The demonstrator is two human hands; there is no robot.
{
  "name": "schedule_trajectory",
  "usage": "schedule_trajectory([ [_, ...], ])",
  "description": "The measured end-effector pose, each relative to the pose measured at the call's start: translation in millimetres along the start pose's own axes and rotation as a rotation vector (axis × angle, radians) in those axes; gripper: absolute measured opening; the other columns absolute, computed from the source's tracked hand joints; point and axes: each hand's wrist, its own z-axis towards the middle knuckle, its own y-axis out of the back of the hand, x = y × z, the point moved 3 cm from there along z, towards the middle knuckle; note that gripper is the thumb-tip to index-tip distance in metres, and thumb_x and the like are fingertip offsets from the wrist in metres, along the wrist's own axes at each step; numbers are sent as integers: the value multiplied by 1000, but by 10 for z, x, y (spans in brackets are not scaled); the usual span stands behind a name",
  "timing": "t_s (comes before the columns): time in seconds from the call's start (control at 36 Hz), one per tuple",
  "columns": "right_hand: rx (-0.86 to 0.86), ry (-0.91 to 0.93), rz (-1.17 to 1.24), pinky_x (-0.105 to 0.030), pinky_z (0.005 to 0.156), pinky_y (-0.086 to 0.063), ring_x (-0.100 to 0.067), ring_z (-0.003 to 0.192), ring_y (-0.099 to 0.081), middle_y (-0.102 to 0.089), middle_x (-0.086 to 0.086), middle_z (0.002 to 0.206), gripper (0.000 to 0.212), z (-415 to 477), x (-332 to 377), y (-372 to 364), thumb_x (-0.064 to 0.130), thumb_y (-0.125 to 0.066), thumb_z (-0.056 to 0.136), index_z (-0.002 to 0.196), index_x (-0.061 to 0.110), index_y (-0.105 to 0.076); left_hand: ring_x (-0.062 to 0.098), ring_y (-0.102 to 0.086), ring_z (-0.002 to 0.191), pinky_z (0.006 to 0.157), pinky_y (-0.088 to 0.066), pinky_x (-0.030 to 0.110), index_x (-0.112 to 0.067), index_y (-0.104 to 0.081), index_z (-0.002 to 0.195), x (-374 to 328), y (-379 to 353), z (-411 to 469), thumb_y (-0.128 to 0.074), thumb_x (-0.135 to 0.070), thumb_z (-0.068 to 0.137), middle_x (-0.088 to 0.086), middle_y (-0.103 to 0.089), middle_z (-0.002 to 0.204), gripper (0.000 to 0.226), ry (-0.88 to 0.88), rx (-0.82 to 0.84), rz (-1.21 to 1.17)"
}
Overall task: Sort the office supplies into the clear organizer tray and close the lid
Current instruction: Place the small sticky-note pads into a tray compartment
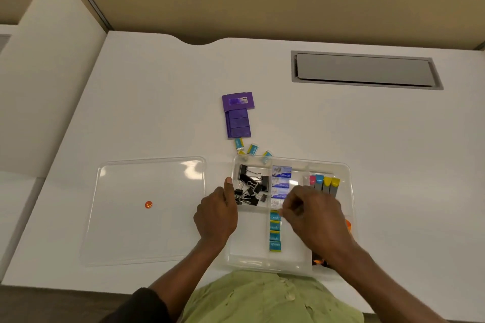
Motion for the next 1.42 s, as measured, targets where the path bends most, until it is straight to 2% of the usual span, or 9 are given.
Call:
schedule_trajectory([
  [0.08, -166, 48, 86, -28, 66, -56, -1, 67, -63, -68, 13, 73, 15, 410, 100, 296, 28, -80, 81, 78, 27, -66, 30, -61, 68, 67, -52, 38, -15, -56, 66, -2, 8, -7, -24, -64, 106, 5, -66, 68, 71, -1, 1, -8],
  [0.19, -172, 101, 84, -31, 70, -56, -4, 72, -63, -67, 11, 82, 24, 1142, 103, 313, 33, -82, 79, 94, 29, -65, 30, -63, 67, 67, -55, 40, -18, -52, 63, 20, -6, -13, -19, -68, 103, 4, -65, 66, 72, -8, -20, -10],
  [0.42, 387, 460, -353, -30, 78, -47, -14, 103, -54, -49, 3, 120, 55, 2044, 125, -83, 26, -84, 77, 123, 39, -58, 28, -66, 63, 65, -59, 42, -17, -55, 64, 54, -42, 11, -14, -72, 101, 2, -65, 63, 78, -2, -13, 0],
  [0.61, 489, 634, -613, -30, 80, -47, -23, 114, -48, -42, -4, 134, 74, 2196, 127, -231, 28, -79, 82, 145, 35, -41, 23, -62, 57, 60, -57, 40, -21, -44, 57, 37, -22, 2, -23, -67, 104, 0, -61, 57, 69, -20, -23, -29],
  [0.83, 372, 773, -634, -30, 75, -51, -19, 105, -53, -47, -6, 128, 48, 2210, 68, -256, 34, -78, 83, 124, 22, -56, 13, -46, 50, 55, -35, 30, -22, -38, 56, -10, 15, -25, -34, -58, 108, -3, -55, 56, 63, -25, -38, -40],
  [0.94, 282, 725, -586, -35, 73, -56, -19, 95, -58, -56, -5, 112, 48, 2219, -120, -230, 41, -78, 79, 116, 15, -61, 21, -56, 54, 55, -46, 33, -21, -40, 56, 13, -4, -11, -32, -61, 107, 0, -58, 56, 65, -15, -40, -60],
  [1.06, 154, 472, -401, -36, 68, -53, -22, 83, -61, -58, -3, 101, 51, 2177, -372, -20, 44, -82, 72, 109, 12, -65, 26, -59, 55, 57, -51, 37, -20, -42, 56, 29, -20, -1, -27, -65, 105, -1, -57, 54, 68, -19, -44, -71],
  [1.19, -134, 337, -162, -27, 61, -47, -7, 75, -56, -59, 11, 96, 48, 1611, -361, 410, 53, -81, 71, 105, 24, -66, 27, -61, 59, 60, -55, 39, -17, -51, 59, 60, -60, 25, -25, -68, 104, 0, -59, 56, 72, -27, -49, -75],
  [1.42, 34, 356, -326, -32, 62, -52, -10, 94, -52, -57, 12, 100, 47, 15, -132, 282, 64, -63, 74, 106, 29, -63, 32, -63, 64, 64, -57, 42, -16, -55, 62, 75, -76, 33, -17, -73, 102, 3, -64, 61, 79, -41, -54, -64],
])
